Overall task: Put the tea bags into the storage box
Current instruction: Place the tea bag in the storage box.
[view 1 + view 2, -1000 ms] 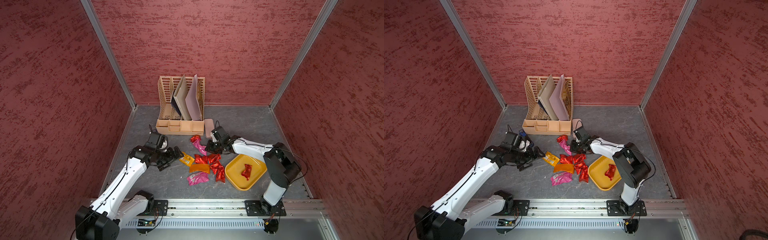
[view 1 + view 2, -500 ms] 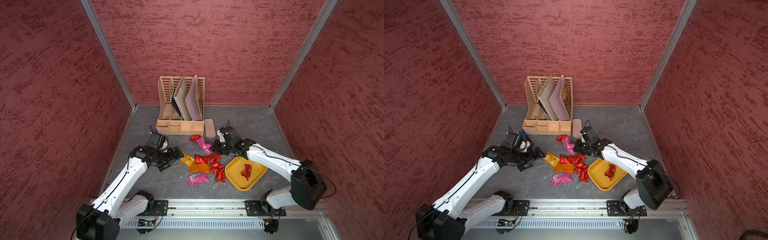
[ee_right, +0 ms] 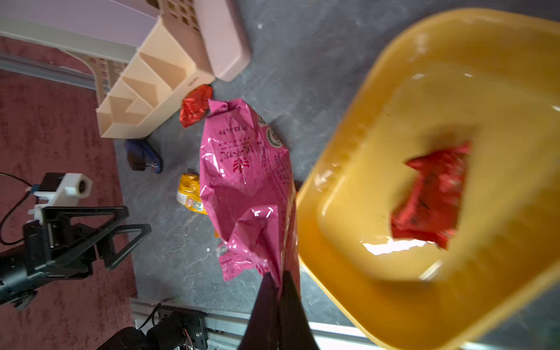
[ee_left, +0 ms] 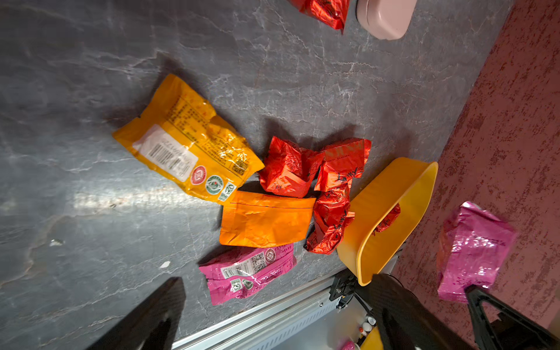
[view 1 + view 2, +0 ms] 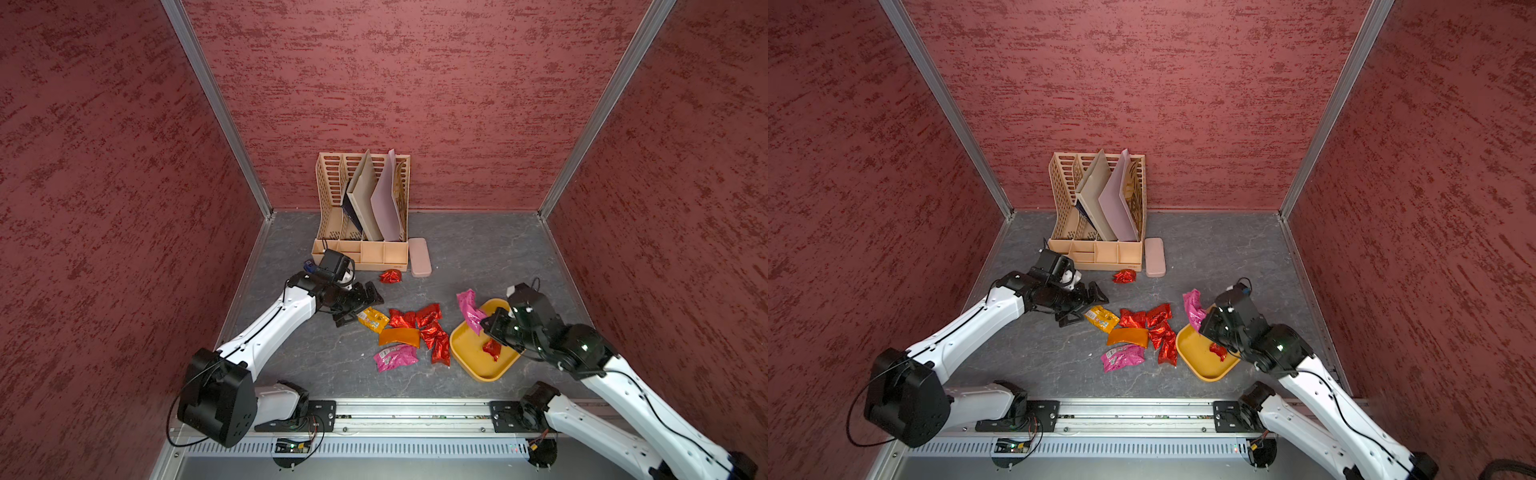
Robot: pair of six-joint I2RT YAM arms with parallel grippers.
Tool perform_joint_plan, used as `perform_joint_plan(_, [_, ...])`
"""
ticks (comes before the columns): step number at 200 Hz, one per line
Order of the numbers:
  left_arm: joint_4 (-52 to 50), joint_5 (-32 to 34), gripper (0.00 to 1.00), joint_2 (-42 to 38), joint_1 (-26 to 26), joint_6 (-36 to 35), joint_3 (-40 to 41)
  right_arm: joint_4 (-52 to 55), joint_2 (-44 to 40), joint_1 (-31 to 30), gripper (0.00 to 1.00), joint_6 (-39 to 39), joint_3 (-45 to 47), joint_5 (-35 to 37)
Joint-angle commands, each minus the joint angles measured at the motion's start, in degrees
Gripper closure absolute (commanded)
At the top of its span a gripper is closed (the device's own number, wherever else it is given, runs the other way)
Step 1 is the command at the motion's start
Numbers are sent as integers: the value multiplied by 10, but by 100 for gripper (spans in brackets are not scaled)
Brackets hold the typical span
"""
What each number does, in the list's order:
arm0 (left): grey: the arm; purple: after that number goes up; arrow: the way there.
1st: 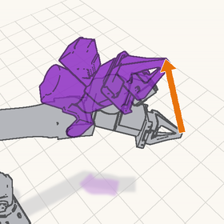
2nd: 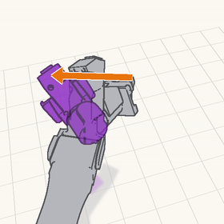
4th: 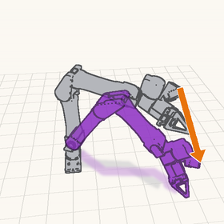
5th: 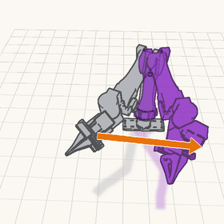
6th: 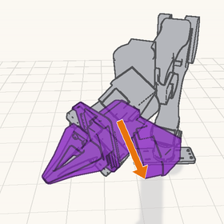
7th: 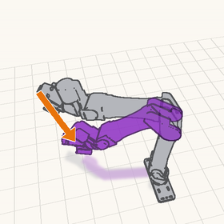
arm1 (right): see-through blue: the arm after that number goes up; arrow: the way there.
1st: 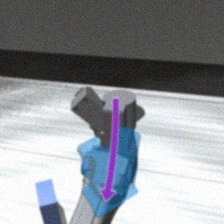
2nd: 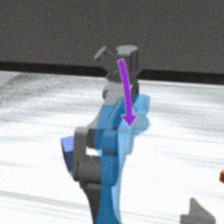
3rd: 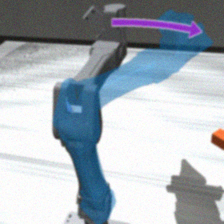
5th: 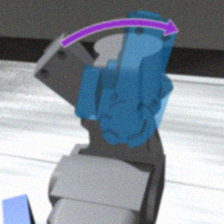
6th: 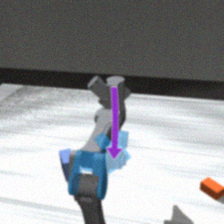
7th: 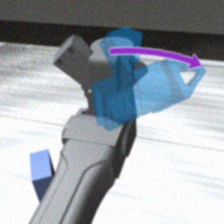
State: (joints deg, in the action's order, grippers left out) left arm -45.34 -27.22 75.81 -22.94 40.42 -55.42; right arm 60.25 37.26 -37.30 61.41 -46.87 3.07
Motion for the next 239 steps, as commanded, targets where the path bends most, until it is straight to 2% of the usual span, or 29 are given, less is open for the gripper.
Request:
perform_joint_plan(1, [29, -15, 0, 20, -19, -11, -21, 150, -75, -2, 100, 85, 27, 81])
perform_joint_plan(21, [36, -19, 0, 39, -30, -11, -30, 196, -132, -3, 100, 134, 51, 121])
perform_joint_plan(43, [36, -23, 0, 60, -39, -14, -45, 194, -157, -2, 100, 157, 79, 152])
perform_joint_plan(104, [25, -26, 0, 94, -44, -23, -86, 97, -115, -1, 100, 159, 147, 170])
perform_joint_plan(116, [22, -25, 0, 96, -44, -25, -88, 70, -106, 0, 97, 158, 161, 161])
perform_joint_plan(145, [17, -24, 0, 96, -44, -28, -84, 26, -66, 5, 87, 158, 173, 147])
perform_joint_plan(151, [17, -24, 0, 94, -44, -28, -82, 24, -55, 6, 80, 155, 170, 147])
perform_joint_plan(167, [17, -22, 0, 90, -44, -29, -79, 32, -29, 7, 54, 138, 146, 151])
perform_joint_plan(180, [17, -21, 0, 85, -43, -30, -75, 58, -9, 7, 44, 122, 118, 158])
perform_joint_plan(215, [19, -28, 0, 71, -23, -29, -61, 128, 38, 7, 35, 71, 31, 165])
perform_joint_plan(239, [18, -30, 0, 62, 4, -36, -54, 121, 96, 7, 33, 15, -20, 125])
